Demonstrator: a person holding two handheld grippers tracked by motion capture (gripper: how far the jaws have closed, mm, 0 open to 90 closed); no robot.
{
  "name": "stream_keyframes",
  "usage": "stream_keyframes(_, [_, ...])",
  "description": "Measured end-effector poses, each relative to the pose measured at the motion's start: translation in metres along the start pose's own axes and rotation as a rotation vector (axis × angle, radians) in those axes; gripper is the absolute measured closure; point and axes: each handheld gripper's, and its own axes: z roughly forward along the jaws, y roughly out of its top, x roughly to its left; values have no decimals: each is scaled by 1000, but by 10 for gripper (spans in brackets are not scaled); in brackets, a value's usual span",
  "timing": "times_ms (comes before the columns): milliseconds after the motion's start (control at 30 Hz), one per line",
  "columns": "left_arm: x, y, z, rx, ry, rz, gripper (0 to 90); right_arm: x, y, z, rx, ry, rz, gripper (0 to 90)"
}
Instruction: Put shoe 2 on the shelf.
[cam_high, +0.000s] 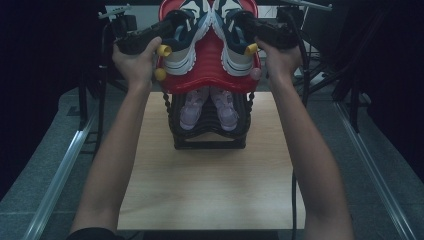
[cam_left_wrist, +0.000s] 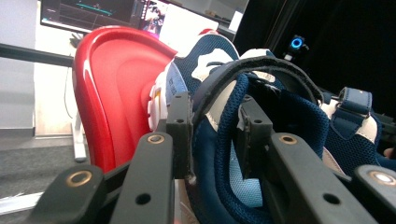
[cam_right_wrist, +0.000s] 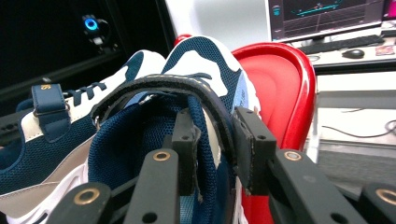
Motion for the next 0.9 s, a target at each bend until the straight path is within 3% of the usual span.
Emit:
stream_keyframes(200, [3, -9, 2, 8, 7, 21, 683, 1, -6, 5, 29, -7, -30, 691])
stream_keyframes(333, [3, -12, 2, 12, -15, 28, 602, -3, -9, 8, 35, 43, -12, 643])
stream_keyframes(467, [4, -12, -1, 1, -2, 34, 544, 3, -10, 10, 45, 48, -49, 564])
stream_keyframes(900, [1, -9, -16, -2, -23, 75, 481, 4, -10, -3, 30, 88, -57, 425])
